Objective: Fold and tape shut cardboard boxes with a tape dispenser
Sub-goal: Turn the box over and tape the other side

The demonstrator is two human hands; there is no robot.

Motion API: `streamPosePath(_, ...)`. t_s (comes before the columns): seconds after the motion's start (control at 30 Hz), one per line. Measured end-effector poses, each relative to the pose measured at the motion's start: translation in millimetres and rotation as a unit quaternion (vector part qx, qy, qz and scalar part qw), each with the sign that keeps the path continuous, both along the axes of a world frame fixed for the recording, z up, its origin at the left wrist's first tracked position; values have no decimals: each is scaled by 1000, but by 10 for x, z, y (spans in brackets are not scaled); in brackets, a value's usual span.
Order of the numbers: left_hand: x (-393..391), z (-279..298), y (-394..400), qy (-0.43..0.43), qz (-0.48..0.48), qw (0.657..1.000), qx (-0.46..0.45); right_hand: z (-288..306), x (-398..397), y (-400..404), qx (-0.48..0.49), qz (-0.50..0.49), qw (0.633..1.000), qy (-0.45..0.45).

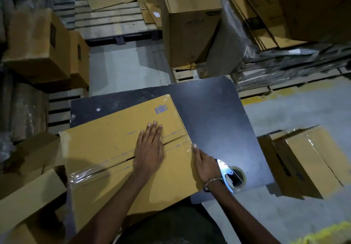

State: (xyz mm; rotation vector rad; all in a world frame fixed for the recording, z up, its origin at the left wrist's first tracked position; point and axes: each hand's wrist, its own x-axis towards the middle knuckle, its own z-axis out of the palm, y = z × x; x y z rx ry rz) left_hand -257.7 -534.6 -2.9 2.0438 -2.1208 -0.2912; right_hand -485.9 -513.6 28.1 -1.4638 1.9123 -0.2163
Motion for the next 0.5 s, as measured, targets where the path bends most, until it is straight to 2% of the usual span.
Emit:
streamPosePath(0.1,9,22,-6,9,2,1000,6,70,62,-118,-40,54,996,50)
streamPosePath(0.2,64,31,-154,54,4,998,14,98,93,-334,-48,52,994,87)
streamPosePath(0.3,186,71,-535,85,-36,995,46,113,140,-744,-83,70,983,145)
streamPosePath(0.4,331,221,-953,107,-75,987,93,133,197,-1132,-97,51,977,185)
streamPosePath(0.5,430,253,-929,97,-84,987,95,123,328,-1113,-140,-8,972,187)
